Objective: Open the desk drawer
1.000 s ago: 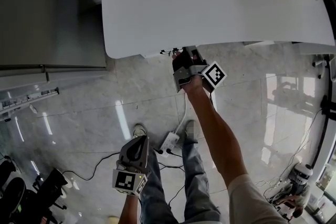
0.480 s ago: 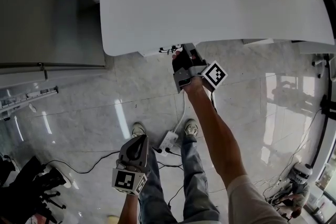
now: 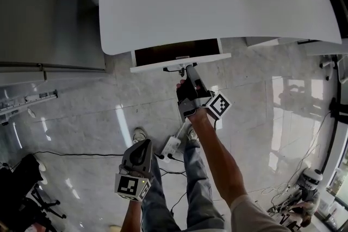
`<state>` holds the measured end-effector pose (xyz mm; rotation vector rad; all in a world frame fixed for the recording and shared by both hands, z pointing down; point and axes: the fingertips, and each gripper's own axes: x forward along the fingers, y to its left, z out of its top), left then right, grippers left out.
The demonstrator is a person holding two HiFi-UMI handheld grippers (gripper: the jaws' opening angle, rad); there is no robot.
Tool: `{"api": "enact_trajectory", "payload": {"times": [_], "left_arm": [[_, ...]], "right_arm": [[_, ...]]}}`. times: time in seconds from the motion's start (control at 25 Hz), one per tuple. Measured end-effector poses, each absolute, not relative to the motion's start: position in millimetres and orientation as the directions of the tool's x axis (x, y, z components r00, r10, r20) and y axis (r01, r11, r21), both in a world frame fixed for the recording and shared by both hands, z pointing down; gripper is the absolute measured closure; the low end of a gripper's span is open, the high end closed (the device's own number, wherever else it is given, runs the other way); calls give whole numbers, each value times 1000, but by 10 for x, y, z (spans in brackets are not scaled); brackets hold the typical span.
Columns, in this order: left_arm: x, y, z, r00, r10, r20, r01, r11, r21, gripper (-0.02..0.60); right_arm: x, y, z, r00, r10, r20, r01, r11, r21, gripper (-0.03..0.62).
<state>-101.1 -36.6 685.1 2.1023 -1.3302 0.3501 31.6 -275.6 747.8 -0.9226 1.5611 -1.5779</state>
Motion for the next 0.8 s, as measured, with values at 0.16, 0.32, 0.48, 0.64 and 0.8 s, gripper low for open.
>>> {"api": "enact_trajectory", "payload": {"times": [0.16,0.32,0.48,0.64,0.8], "left_arm": [[-976,-306,6840,459,-719,522,-883,-301,361,569],[-970,-271,6848,462,-719,519,-881,-305,363,569],[-965,-255,6850,460,-722,517,-881,-300,366,569],[-938,-216,6874,465,-717,519,-878,-301,371,569],[-931,-170,6907,470,-710,524,-876,-304,374,569]], "right_arm": [[427,-2464,7495,-494,-869,18,-6,-17,-1000,560],[482,-2214,7558,-502,-864,41,-17,-37,-999,560],[506,-1978,7713,-498,-863,84,-30,-80,-996,560],[534,-1818,7867,-497,-859,122,-48,-112,-992,560],[562,-1706,8069,-491,-854,170,-62,-161,-985,560]]}}
